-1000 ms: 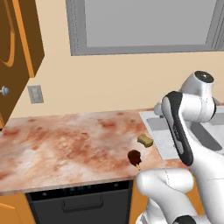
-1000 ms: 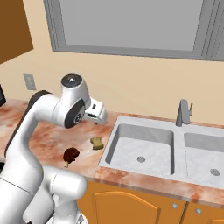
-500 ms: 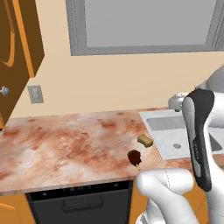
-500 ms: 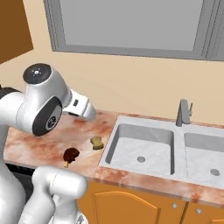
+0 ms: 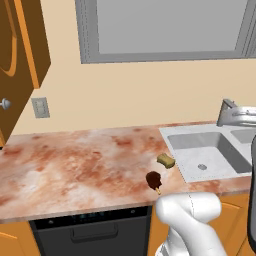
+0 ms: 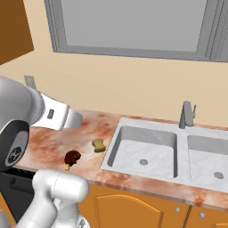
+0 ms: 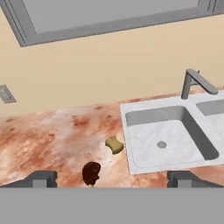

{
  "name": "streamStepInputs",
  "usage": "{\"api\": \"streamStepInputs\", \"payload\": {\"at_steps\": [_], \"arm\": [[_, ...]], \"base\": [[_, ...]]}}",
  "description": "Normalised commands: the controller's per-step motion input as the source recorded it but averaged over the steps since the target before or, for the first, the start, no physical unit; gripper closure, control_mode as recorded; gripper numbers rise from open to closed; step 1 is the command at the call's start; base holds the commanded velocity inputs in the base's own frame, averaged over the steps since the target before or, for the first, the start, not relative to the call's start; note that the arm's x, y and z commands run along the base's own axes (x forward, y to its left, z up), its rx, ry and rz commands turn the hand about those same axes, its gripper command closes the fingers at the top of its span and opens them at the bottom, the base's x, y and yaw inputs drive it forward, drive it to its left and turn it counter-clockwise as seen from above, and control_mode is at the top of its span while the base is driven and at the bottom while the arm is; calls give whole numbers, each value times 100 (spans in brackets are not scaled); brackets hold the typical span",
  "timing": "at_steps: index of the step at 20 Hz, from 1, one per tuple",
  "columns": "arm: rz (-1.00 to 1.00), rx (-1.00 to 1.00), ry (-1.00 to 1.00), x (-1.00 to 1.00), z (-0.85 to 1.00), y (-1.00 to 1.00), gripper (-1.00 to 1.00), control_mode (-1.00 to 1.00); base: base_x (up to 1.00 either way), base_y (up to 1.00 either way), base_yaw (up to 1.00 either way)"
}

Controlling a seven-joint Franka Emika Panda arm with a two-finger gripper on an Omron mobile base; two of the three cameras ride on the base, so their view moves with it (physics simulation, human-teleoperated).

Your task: Open the cabinet. Pick the sponge and place it next to the sink. Then close the cabinet.

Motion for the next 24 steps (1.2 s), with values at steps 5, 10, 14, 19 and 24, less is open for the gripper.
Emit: {"api": "streamStepInputs", "payload": {"at_steps": [5,10,14,19,24], "arm": [[-1,-4,-3,-18,12,3,-100,-100],[-3,-9,20,43,0,52,-100,-100],[-2,-3,3,4,0,3,-100,-100],[-9,0,10,-1,0,-8,-100,-100],[-6,0,6,-1,0,0,-100,-100]], "base": [[0,0,0],[0,0,0],[0,0,0],[0,0,0],[0,0,0]]}}
